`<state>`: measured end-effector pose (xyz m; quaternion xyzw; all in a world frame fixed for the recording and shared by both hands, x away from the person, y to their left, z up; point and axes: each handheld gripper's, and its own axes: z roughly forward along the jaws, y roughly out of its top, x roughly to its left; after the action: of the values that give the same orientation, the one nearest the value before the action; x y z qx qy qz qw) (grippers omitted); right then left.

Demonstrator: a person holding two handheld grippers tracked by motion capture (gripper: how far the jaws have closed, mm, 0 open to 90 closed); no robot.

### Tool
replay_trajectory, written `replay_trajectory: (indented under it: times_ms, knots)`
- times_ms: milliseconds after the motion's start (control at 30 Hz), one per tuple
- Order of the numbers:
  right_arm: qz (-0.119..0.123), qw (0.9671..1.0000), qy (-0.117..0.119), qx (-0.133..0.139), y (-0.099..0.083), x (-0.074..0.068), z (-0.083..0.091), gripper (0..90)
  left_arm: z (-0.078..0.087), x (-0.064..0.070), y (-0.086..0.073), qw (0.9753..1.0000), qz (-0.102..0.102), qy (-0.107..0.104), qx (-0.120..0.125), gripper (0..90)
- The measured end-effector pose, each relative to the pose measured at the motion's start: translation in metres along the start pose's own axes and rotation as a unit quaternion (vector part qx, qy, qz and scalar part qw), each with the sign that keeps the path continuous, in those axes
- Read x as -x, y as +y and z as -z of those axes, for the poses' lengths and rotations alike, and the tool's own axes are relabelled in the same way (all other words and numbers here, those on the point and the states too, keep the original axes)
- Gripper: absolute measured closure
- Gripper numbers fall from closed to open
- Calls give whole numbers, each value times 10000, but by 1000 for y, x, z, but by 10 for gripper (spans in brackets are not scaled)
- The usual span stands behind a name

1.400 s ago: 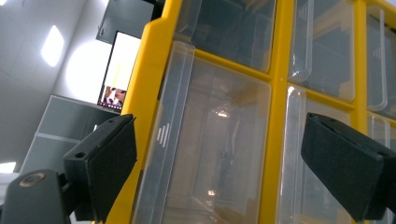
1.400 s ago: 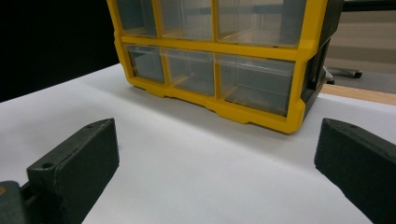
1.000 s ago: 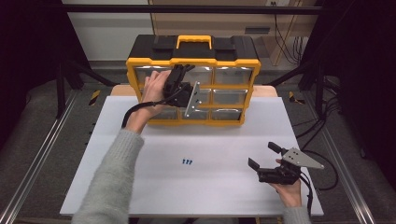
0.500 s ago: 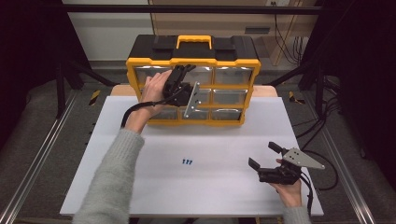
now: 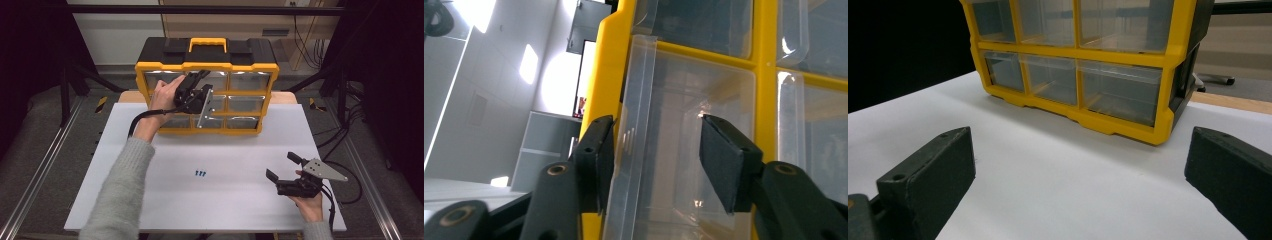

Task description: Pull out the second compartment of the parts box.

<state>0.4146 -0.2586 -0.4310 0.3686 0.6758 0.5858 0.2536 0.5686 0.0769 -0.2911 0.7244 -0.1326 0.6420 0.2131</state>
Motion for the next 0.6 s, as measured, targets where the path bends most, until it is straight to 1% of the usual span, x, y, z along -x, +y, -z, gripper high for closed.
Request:
replay_trajectory:
  times_ms: [133, 200, 267, 400, 433, 500, 567, 600]
  knots:
    - [-13, 10000, -13, -7, 0, 0, 1, 5, 0, 0, 0, 9999, -90, 92, -33, 556]
    - [-14, 10000, -12, -10, 0, 0, 1, 4, 0, 0, 1, 9997, -176, 151, -59, 582]
    - [-13, 10000, -16, -11, 0, 0, 1, 5, 0, 0, 1, 9996, -197, 184, -46, 601]
    - [-8, 10000, 2, 5, 0, 0, 0, 4, 0, 1, 3, 9990, -329, 273, -108, 639]
    - [-11, 10000, 6, 3, 0, 0, 0, 4, -1, 2, 2, 9989, -352, 296, -81, 647]
    - [-24, 10000, -5, -6, 0, 0, 0, 4, -1, 2, 2, 9987, -379, 342, -49, 663]
    - [-20, 10000, -3, -2, 0, 0, 0, 4, -1, 3, 2, 9983, -419, 391, -65, 682]
    - [-22, 10000, -3, -1, 0, 0, 0, 4, -1, 4, 2, 9983, -404, 408, -73, 693]
